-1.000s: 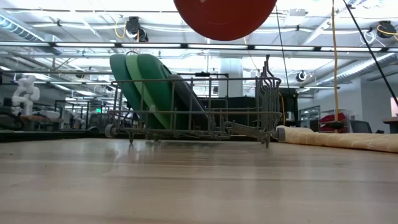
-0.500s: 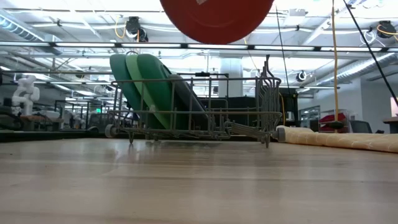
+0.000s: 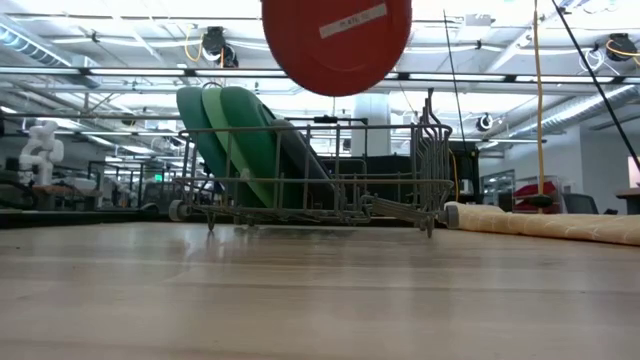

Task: Sort dishes
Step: Put the orange plate in the dishwasher rack

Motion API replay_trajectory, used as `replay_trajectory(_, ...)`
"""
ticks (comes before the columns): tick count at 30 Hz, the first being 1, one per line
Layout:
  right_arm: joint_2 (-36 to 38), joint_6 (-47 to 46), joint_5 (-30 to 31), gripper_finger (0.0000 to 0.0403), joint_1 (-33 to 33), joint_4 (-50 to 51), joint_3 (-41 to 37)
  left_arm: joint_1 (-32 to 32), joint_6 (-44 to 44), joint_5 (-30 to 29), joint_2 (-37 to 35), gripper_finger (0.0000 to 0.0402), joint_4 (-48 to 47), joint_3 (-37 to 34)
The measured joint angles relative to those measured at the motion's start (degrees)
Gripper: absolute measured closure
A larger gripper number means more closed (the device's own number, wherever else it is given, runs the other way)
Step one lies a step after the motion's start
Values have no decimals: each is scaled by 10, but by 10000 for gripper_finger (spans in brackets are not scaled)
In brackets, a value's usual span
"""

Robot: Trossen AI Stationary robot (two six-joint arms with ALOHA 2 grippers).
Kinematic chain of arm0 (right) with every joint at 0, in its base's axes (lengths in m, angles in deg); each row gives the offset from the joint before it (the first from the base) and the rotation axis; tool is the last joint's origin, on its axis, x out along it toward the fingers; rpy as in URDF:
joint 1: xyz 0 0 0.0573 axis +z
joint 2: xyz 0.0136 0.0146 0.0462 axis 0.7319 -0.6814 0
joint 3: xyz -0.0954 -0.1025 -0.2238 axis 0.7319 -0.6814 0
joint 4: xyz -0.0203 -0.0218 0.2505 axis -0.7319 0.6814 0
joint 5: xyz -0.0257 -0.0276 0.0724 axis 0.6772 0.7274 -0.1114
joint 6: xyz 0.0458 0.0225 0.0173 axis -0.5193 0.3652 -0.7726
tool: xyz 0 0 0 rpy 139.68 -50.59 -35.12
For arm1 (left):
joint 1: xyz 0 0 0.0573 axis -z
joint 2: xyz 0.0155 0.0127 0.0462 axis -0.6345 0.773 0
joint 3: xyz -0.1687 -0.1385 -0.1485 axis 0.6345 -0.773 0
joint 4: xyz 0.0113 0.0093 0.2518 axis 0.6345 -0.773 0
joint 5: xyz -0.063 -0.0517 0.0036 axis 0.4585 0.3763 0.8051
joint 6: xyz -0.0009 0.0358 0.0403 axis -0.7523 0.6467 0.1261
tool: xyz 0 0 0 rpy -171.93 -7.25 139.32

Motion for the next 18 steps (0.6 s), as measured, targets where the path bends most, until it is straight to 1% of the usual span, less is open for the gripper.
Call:
replay_trajectory(2, 17, 2, 52, 190, 0, 3, 0, -6, -45, -20, 0, 378, 6, 0)
replay_trajectory(5, 37, 2, 105, 190, -1, 3, 0, -20, -167, -73, 6, 378, 60, 0)
replay_trajectory(7, 45, 3, 112, 194, -1, 1, 0, -33, -255, -106, 15, 378, 90, 0)
replay_trajectory(11, 47, 3, 116, 203, 0, -7, 0, -53, -394, -149, 48, 377, 122, 0)
replay_trajectory(14, 40, 3, 118, 207, 9, -7, 0, -63, -463, -171, 81, 368, 130, 0)
replay_trajectory(18, 22, 16, 118, 209, 29, -14, 0, -64, -529, -175, 128, 366, 153, 0)
